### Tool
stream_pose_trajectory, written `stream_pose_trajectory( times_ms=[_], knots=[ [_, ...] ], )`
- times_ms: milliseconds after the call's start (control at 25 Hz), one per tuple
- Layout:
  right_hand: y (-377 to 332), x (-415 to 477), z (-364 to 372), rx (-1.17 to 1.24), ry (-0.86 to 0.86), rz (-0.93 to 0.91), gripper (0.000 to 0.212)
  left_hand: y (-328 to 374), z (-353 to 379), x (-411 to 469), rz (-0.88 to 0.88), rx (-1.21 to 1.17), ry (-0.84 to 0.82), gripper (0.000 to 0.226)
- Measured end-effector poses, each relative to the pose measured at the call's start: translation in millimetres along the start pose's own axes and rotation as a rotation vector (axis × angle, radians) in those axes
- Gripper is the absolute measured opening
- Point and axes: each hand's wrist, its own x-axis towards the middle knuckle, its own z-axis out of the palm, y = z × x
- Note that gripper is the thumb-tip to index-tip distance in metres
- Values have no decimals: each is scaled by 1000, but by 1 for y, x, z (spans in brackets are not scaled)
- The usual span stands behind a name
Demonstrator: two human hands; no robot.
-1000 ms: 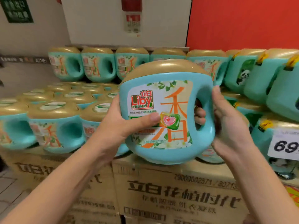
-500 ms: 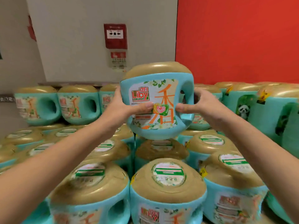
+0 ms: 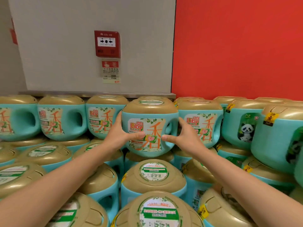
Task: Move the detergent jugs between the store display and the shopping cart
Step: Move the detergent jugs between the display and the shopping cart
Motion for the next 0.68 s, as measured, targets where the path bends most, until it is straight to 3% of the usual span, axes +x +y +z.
stream_pose_trajectory(
  times_ms=[360,680],
  knots=[
    [4,-10,21,-188,179,-32,100,-10,7,-1,-1,120,174,117],
    [6,-13,21,-157,194,-23,95,-20,8,-4,37,197,167,118]
  ],
)
